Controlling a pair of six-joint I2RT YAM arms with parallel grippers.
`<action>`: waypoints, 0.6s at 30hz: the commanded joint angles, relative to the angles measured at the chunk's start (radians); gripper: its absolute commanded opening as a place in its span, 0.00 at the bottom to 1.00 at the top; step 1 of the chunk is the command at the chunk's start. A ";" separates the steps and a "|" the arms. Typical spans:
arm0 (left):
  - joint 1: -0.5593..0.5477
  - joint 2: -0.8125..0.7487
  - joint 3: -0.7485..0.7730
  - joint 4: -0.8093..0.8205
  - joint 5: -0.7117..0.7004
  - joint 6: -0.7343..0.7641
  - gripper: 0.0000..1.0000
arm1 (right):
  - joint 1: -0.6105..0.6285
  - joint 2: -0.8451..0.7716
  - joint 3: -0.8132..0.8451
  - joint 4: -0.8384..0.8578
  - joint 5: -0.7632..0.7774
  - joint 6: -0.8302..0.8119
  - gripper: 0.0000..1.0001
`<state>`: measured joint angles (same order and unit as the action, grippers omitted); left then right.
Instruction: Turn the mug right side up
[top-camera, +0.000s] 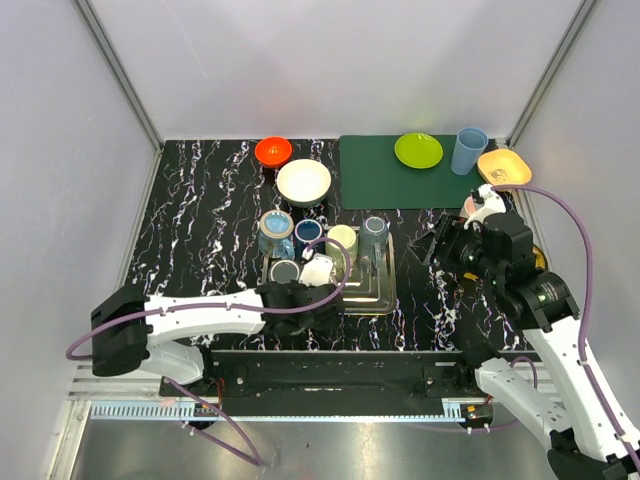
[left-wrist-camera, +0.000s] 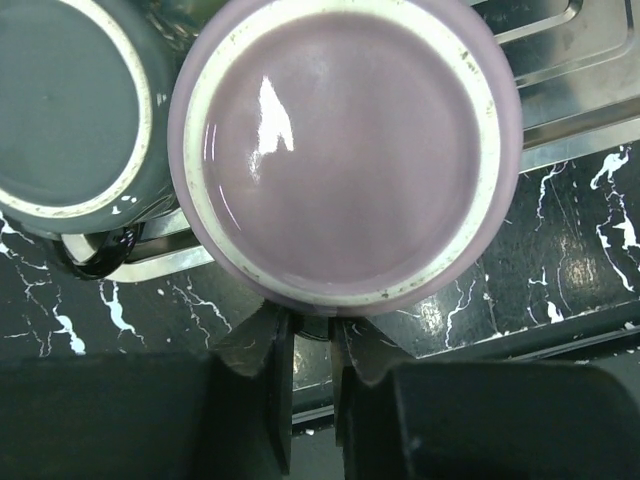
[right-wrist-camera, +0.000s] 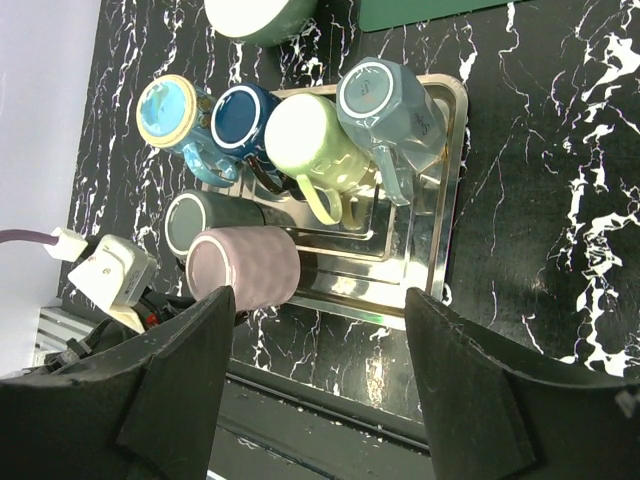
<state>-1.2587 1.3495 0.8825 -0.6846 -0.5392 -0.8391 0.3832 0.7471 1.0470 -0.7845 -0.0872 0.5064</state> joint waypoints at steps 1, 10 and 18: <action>0.008 0.031 0.061 0.086 -0.062 -0.014 0.00 | -0.003 -0.012 -0.015 -0.002 0.023 0.012 0.73; 0.036 0.063 -0.011 0.100 -0.039 -0.048 0.10 | -0.001 -0.005 -0.047 -0.033 0.052 0.032 0.73; 0.085 0.091 0.004 0.134 -0.044 -0.008 0.11 | -0.003 -0.003 -0.056 -0.033 0.052 0.049 0.73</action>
<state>-1.2091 1.4273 0.8684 -0.6266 -0.5373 -0.8635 0.3832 0.7483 0.9932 -0.8192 -0.0605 0.5381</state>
